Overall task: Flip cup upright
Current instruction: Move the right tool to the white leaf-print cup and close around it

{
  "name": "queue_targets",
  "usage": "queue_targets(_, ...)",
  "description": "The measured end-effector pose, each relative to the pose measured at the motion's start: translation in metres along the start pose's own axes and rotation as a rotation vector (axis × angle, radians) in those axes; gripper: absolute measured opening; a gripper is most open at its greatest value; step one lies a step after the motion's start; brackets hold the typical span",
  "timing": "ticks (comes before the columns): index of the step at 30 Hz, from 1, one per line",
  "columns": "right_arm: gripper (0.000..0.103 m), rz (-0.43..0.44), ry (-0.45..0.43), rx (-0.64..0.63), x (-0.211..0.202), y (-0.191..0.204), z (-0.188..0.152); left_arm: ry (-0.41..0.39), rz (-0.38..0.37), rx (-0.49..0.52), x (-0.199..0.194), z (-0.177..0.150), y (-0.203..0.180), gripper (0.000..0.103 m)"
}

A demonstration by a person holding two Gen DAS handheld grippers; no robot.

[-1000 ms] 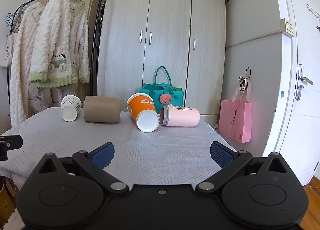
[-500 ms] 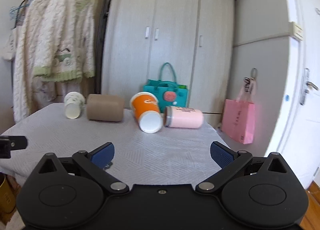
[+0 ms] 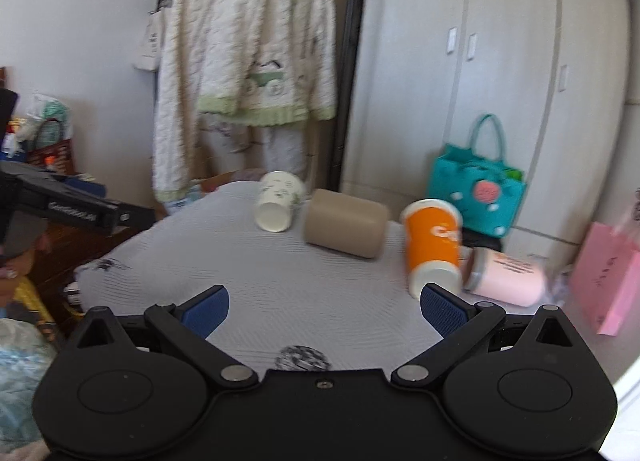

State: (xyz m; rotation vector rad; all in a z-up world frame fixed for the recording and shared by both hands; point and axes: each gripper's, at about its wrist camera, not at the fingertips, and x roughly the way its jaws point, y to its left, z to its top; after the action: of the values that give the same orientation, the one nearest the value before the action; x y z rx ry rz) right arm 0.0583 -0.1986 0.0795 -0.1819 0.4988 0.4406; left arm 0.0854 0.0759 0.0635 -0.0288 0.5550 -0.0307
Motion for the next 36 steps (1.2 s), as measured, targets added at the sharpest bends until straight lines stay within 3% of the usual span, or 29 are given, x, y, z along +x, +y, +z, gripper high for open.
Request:
queue_targets(5,0.103,0.141,0.045,-0.022,0.031,0.007,0.027,0.024,-0.034,-0.022,0.022,0.027,0.020,0.103)
queue_targets(14,0.102,0.277,0.057,-0.136,0.104,0.031,0.069,0.062,-0.121,-0.172,0.086,0.048,0.051,0.103)
queue_targets(22,0.095,0.253,0.037,-0.292,0.169,0.057,0.080,0.120,-0.180,-0.249,0.140,0.046,0.065,0.103)
queue_targets(32,0.094,0.119,0.080,-0.446,0.238,0.073,0.086,0.108,-0.235,-0.312,0.169,0.046,0.076,0.102)
queue_targets(36,0.087,0.075,0.090,-0.502,0.255,0.077,0.082,0.112,-0.233,-0.323,0.171,0.042,0.083,0.102)
